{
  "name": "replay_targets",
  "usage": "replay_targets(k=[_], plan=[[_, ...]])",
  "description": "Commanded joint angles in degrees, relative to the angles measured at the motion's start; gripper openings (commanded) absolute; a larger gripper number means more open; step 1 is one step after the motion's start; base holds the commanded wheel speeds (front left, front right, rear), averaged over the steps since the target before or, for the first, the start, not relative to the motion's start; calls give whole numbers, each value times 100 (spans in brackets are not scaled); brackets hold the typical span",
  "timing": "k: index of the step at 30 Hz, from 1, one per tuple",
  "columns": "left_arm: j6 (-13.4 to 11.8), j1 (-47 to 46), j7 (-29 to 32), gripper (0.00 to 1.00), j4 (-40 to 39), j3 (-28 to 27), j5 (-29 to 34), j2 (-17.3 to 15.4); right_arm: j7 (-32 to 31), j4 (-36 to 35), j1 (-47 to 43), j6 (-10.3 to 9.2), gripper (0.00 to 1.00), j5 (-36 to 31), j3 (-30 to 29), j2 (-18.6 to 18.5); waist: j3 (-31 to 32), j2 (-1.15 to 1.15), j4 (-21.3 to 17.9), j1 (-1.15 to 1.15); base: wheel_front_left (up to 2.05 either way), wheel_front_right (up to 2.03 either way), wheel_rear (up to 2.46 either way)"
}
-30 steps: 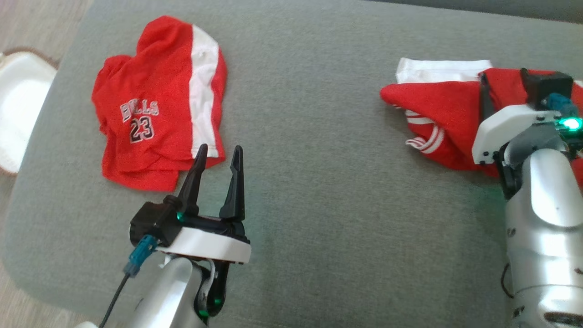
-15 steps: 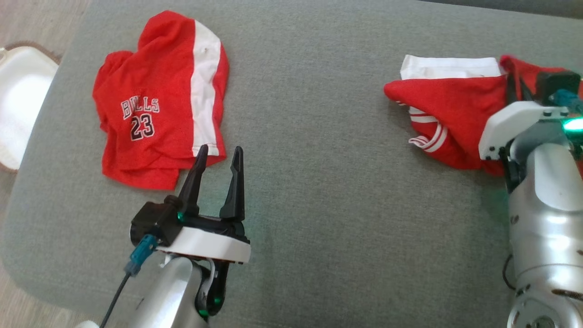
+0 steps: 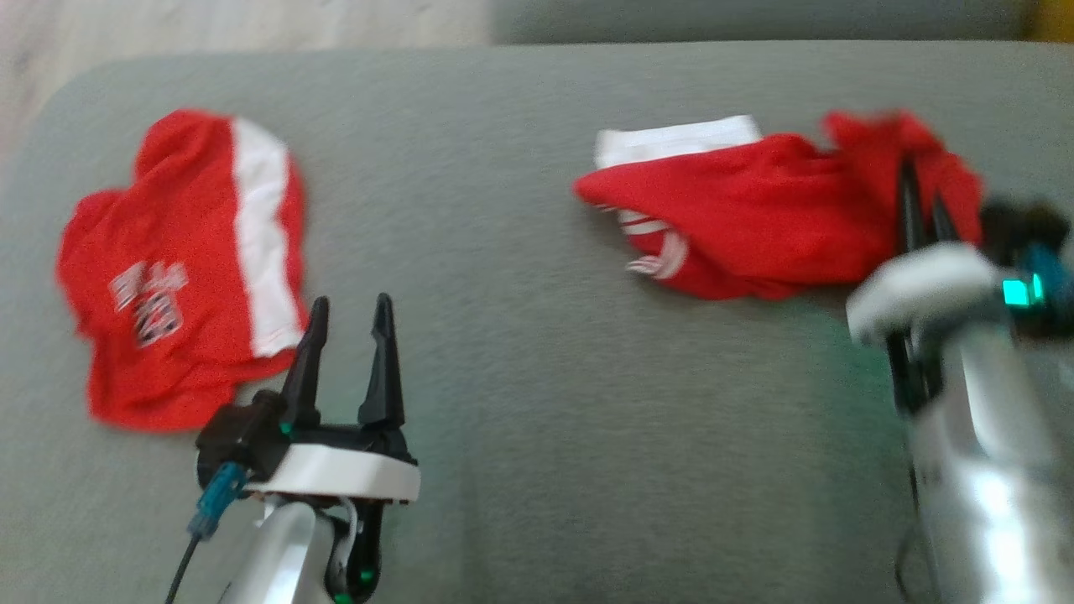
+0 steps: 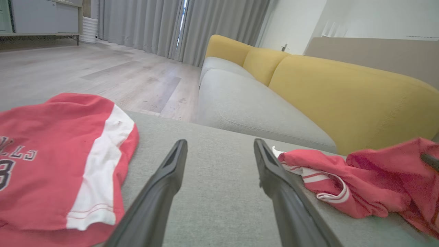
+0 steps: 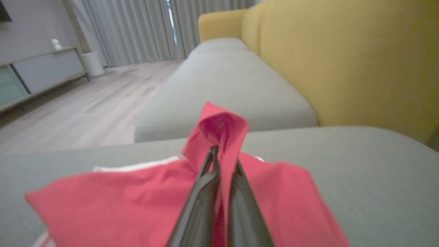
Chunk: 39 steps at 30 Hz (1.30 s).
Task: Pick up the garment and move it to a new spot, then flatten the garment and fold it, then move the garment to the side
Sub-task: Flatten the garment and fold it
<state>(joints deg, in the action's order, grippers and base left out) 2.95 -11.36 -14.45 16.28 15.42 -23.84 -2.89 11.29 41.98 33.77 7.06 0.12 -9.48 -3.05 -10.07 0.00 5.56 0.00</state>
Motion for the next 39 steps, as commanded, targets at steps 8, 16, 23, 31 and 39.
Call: replay_targets(k=[8, 16, 23, 31, 39], plan=[[24, -43, -55, 100, -312, -266, 154, -23, -1147, -2647, -1773, 43, 0, -376, -992, 17, 455, 0, -1129, 0, 0, 0, 0], [60, -89, -55, 100, -238, -191, 149, -9, -1583, -3363, -2039, 43, 100, -475, -1580, 17, 422, 0, -971, 0, 0, 0, 0], [72, -55, -55, 100, -163, -204, 163, -6, -1158, -3692, -2013, 43, 100, 27, -1039, 17, 521, 0, -628, 0, 0, 0, 0], [62, 53, -55, 100, -197, -146, 157, -2, -697, -3713, -2429, 43, 100, 939, 456, 17, 629, 0, -134, 0, 0, 0, 0], [51, 111, -55, 100, -244, -21, 131, 0, -556, -3028, -2261, 43, 100, 909, 785, 17, 513, 0, 324, 0, 0, 0, 0]])
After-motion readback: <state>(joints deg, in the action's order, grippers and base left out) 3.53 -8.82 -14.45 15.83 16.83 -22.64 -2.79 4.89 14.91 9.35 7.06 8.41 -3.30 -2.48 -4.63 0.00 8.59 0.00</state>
